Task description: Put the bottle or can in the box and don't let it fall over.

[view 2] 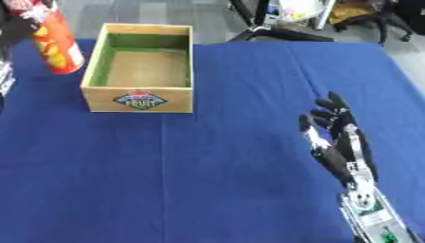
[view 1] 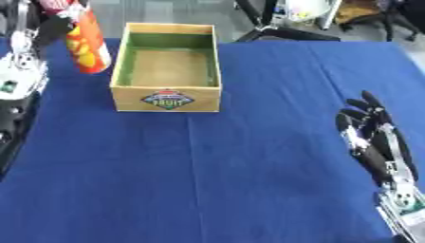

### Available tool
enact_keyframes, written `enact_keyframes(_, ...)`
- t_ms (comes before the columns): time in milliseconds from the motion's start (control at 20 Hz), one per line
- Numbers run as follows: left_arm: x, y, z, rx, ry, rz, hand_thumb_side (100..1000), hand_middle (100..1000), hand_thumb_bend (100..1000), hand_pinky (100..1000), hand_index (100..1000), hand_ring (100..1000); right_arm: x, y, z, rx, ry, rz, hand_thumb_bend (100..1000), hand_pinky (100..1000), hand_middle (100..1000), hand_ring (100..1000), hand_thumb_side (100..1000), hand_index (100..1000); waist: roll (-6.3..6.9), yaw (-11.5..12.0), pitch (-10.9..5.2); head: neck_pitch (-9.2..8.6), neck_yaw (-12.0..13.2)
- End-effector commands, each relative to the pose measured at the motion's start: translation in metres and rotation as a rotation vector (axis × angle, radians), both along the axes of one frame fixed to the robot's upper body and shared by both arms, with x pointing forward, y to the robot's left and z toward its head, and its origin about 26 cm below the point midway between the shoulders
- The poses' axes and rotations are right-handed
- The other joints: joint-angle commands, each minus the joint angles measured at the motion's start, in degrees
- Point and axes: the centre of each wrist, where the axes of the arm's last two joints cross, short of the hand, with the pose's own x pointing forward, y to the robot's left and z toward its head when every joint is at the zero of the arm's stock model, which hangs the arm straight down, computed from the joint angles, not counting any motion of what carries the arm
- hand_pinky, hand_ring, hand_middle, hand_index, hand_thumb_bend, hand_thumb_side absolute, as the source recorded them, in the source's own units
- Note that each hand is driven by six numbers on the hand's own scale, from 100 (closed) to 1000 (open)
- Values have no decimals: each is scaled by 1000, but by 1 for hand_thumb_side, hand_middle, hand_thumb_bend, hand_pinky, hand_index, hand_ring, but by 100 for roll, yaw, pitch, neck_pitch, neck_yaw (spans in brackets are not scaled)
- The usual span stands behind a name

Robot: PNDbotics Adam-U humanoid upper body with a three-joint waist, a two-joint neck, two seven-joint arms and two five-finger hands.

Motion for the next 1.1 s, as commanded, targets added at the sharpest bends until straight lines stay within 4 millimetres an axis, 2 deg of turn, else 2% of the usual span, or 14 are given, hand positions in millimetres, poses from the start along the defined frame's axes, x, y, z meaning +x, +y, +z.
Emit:
enact_keyframes(50, -1, -21, 28, 32, -53, -85, 298, 294, 100, 311, 673, 295, 2, -3, 6, -4, -15, 0, 358, 830, 834, 818, 504, 1000, 15, -29, -154, -49, 13)
enact_keyframes(200, 1, -44, 21, 73, -23, -153, 284, 297, 100, 317, 675, 297, 2, -2, 5, -1, -12, 5, 358, 830, 834, 818, 504, 1000, 13, -75, -170, -45, 31)
enact_keyframes(400, 4, -58, 2, 125, 31, -189, 254, 296, 100, 324, 675, 297, 3, 0, 4, 0, -10, 9, 358, 830, 834, 818, 504, 1000, -3, -140, -172, -66, 42)
enact_keyframes(750, 8, -60, -19, 165, 25, -134, 225, 288, 100, 326, 666, 292, 3, 1, 4, 7, -8, 13, 356, 830, 834, 818, 507, 1000, -7, -197, -134, -86, 58)
enact_keyframes(1100, 6, -60, -31, 114, -50, -86, 141, 280, 100, 358, 658, 298, 3, 2, 4, 9, -9, 14, 351, 830, 834, 818, 510, 1000, -8, -189, -95, -92, 33)
